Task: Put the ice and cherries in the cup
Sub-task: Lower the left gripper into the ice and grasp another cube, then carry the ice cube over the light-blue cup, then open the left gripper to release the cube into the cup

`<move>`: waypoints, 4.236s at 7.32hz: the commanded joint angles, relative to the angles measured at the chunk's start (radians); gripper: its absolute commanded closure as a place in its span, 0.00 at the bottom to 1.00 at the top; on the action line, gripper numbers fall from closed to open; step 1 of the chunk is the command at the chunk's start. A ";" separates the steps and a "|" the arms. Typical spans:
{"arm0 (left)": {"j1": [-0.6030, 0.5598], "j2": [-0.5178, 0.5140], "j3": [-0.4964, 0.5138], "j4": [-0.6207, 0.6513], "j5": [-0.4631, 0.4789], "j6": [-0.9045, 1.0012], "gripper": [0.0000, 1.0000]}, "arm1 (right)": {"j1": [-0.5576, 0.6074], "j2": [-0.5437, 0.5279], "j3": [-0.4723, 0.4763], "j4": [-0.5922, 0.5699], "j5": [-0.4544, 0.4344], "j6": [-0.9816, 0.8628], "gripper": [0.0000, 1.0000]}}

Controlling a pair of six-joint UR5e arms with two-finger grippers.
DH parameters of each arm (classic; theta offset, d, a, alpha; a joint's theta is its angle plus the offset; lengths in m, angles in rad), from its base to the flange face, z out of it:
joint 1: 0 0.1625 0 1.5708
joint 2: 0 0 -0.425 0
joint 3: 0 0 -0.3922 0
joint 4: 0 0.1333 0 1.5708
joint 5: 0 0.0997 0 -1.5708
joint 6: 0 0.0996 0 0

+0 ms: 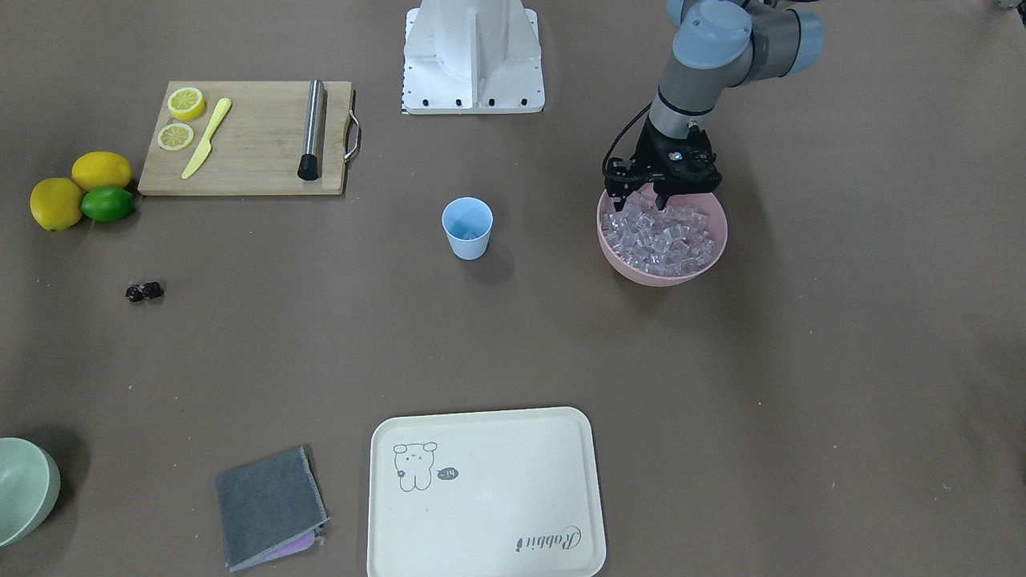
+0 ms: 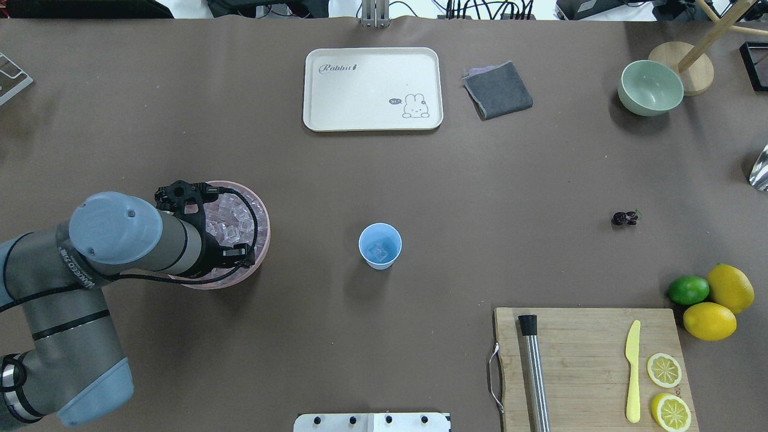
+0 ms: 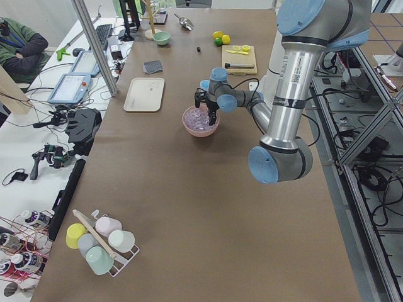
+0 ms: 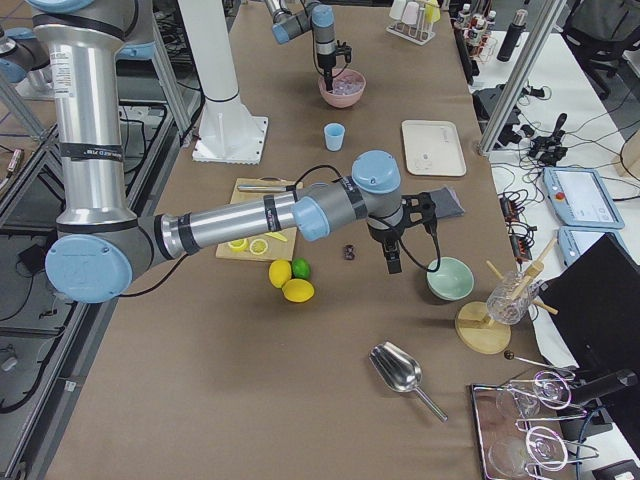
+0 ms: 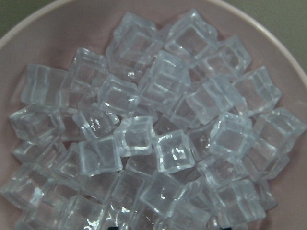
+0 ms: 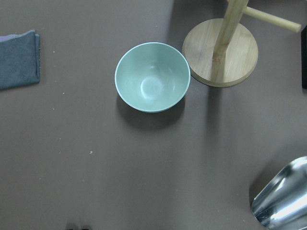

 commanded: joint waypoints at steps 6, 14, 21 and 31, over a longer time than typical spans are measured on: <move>0.018 -0.005 -0.001 0.000 0.011 0.002 0.80 | -0.002 0.000 0.000 0.001 0.000 -0.001 0.00; -0.030 -0.018 -0.107 0.000 -0.001 -0.001 1.00 | -0.002 0.000 0.000 -0.001 0.000 -0.001 0.00; -0.028 -0.401 0.127 -0.006 0.011 -0.244 1.00 | -0.002 0.000 0.003 0.001 0.002 -0.001 0.00; 0.094 -0.440 0.227 -0.101 0.197 -0.259 0.03 | -0.002 -0.002 0.002 0.007 0.000 -0.001 0.00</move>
